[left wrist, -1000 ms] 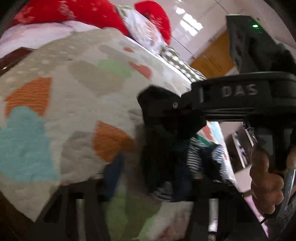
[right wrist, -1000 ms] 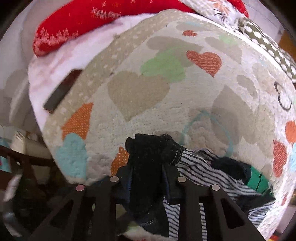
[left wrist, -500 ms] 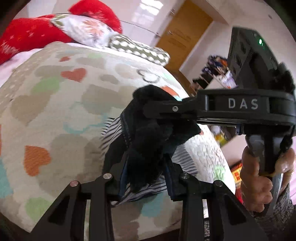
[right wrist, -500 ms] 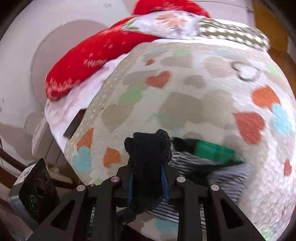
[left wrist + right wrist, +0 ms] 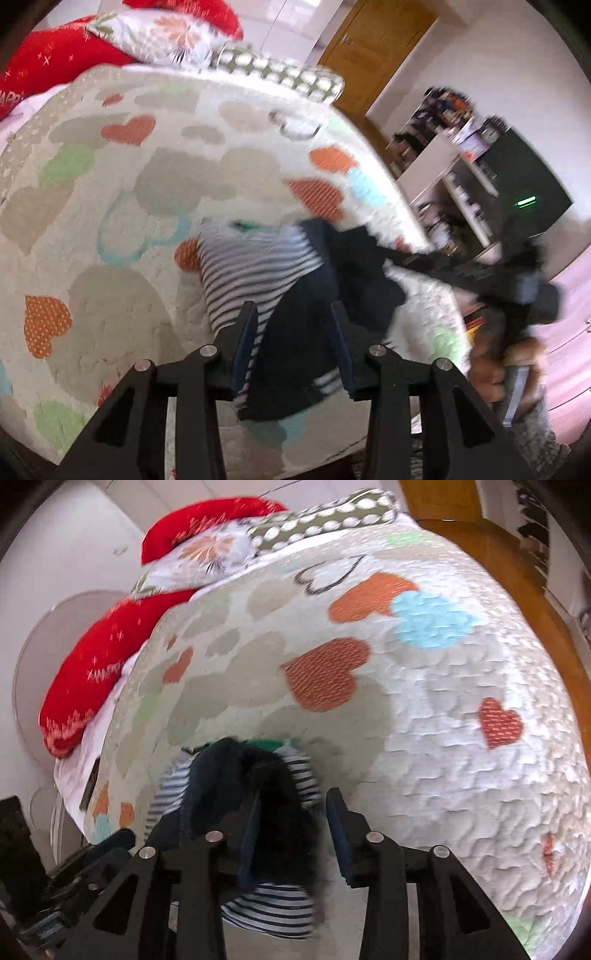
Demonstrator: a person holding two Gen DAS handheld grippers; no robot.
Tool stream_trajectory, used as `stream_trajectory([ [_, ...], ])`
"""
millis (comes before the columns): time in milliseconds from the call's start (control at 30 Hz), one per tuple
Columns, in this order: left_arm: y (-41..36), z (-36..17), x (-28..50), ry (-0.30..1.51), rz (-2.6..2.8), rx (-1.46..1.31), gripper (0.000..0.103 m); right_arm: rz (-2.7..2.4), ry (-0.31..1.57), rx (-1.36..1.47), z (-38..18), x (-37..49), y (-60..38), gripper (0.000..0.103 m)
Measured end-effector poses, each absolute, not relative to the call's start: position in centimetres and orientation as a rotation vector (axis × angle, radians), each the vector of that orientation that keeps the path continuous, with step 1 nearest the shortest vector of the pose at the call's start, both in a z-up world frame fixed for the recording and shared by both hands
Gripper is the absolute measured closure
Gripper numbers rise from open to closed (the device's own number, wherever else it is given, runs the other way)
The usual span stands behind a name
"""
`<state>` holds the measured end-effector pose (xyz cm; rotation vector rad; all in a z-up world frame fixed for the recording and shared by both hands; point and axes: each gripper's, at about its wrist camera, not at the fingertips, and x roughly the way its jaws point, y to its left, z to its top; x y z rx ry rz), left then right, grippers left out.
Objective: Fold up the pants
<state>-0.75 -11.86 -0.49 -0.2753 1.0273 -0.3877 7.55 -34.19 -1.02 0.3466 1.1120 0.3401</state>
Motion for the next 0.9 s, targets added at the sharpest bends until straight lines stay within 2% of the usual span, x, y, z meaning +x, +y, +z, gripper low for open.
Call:
stream_trajectory([
  [133,-13.1,-2.9,-1.0,1.075,-0.355,-0.224,0.063,0.361,0.993,0.39,1.9,6.5,-35.1,0.063],
  [267,-13.2,-3.2,-1.3,1.056,-0.328,-0.206,0.055,0.573,0.913,0.539,3.6,5.7,-34.7,0.063],
  [400,-12.5,-3.4,-1.2,1.062,-0.322,-0.238,0.052,0.682,0.982,0.61,1.9,5.7,-32.5,0.063],
  [533,-12.3,-3.6,-1.3,1.058,-0.319,-0.245,0.046,0.52,1.086,0.551,-2.1,5.4,-32.6,0.063],
  [633,-12.4,-3.7,-1.3,1.065,-0.316,-0.253,0.046,0.444,1.095,0.505,-3.6,4.4,-33.1,0.063],
  [800,-11.8,-2.1,-2.7,1.04,-0.314,-0.29,0.046,0.403,1.072,0.421,-2.7,3.9,-32.8,0.063],
  [900,-11.6,-1.5,-3.4,1.015,-0.299,-0.284,0.046,0.364,0.988,0.398,-0.8,3.2,-33.8,0.063],
])
